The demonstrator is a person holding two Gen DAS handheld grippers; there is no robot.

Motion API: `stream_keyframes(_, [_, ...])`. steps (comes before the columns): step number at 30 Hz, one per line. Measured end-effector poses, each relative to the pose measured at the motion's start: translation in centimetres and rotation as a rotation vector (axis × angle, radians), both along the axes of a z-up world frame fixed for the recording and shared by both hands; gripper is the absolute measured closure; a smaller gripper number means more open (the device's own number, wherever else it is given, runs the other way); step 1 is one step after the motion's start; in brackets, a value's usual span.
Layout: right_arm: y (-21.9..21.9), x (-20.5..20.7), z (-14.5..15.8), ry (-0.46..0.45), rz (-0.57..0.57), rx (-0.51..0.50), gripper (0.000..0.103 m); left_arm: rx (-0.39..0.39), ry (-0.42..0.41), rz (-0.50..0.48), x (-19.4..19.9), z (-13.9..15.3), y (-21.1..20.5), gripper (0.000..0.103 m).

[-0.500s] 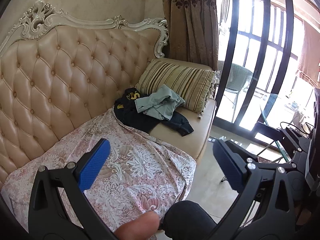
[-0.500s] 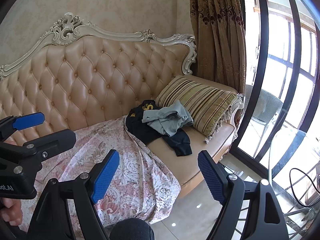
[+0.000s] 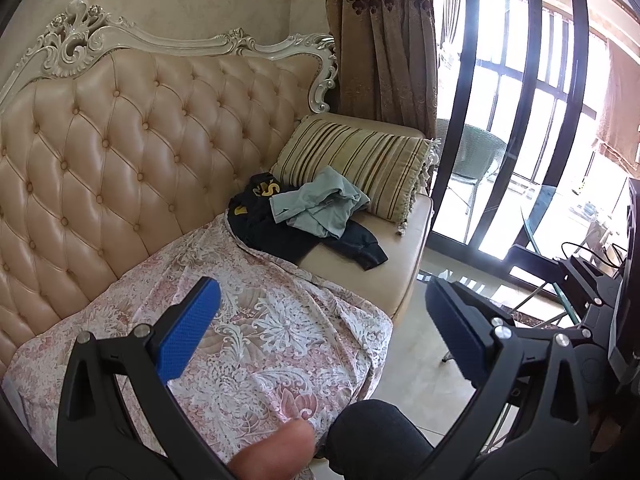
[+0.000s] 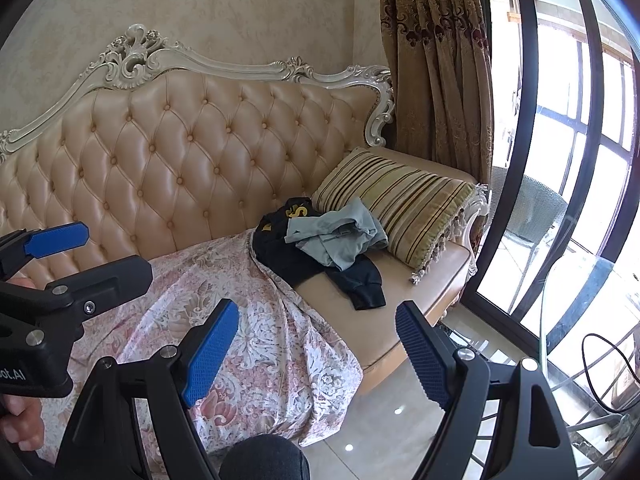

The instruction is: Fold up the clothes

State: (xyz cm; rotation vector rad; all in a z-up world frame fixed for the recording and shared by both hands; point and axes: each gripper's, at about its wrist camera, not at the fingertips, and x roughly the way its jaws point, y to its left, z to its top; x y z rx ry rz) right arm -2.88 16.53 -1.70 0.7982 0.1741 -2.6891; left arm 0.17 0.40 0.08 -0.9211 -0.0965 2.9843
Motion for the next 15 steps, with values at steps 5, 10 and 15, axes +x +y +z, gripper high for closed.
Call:
stream_keyframes(5, [0.2,-0.2,-0.3,-0.006,0.000,-0.004,0.021,0.030,-0.006,-0.004,-0.2,-0.4,-0.6,0.000])
stream_keyframes(10, [0.3,-1.0,-1.3,-0.027,-0.008,-0.022,0.021,0.095,0.008,-0.062,-0.7,-1.1,-1.4,0.000])
stream_keyframes(15, [0.3,-3.0,-3.6,-0.060,-0.011,-0.052,0.021,0.198,-0.026,-0.074,-3.2,-2.4,-3.6,0.000])
